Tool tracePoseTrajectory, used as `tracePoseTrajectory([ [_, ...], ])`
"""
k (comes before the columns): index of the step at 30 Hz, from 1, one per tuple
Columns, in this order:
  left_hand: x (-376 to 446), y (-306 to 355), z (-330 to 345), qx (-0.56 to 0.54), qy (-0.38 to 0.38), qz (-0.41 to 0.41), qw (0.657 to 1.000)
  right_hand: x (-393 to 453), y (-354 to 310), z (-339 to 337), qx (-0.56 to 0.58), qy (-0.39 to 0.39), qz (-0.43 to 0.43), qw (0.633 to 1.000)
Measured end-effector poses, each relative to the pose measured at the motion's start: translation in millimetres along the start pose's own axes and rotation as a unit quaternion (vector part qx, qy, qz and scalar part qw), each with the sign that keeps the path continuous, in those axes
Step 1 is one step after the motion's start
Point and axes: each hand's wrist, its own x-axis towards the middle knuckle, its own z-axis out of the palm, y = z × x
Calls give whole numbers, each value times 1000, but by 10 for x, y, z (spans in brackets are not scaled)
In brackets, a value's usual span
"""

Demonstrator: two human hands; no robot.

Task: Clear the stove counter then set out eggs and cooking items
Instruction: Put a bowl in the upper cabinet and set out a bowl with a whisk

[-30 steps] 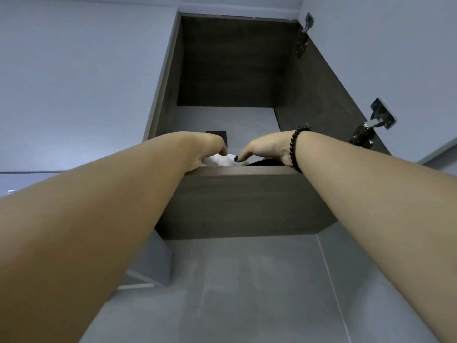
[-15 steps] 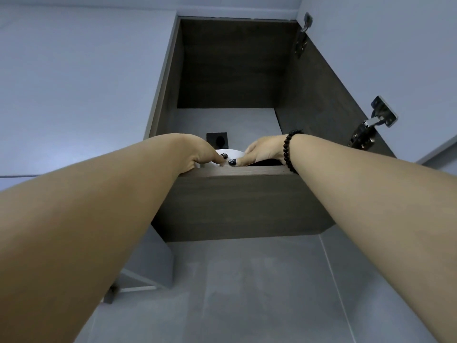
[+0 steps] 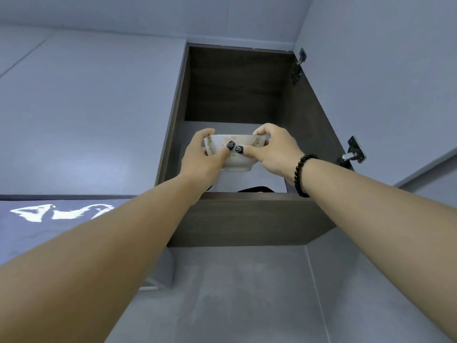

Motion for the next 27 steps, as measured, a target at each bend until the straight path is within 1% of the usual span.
tracePoseTrajectory([
  [3,-376,188,-31,-25,21,42,999,-414,-122,-82,58,33,-25,997],
  [6,-790,270,-134,-57,10,65,996,-872,-139,-125,95,55,-39,993],
  [8,-1101,257,-217,-73,2,64,995,-1188,-122,-142,114,55,-41,991],
  [12,-1759,150,-326,-96,2,45,994,-1854,-41,-107,143,36,-19,989],
  [14,-2058,90,-337,-81,6,53,995,-2172,-23,-95,172,31,-13,985],
  [16,-2366,12,-340,-74,11,43,996,-2485,-23,-68,200,26,2,980],
  [18,-2678,-40,-343,-90,12,10,996,-2798,2,-52,213,17,19,977],
  [23,-3389,-162,-393,-140,-32,-127,981,-3590,263,-30,184,18,78,980],
  [27,-3823,-247,-389,-155,-55,-266,950,-4183,506,16,182,2,159,970],
])
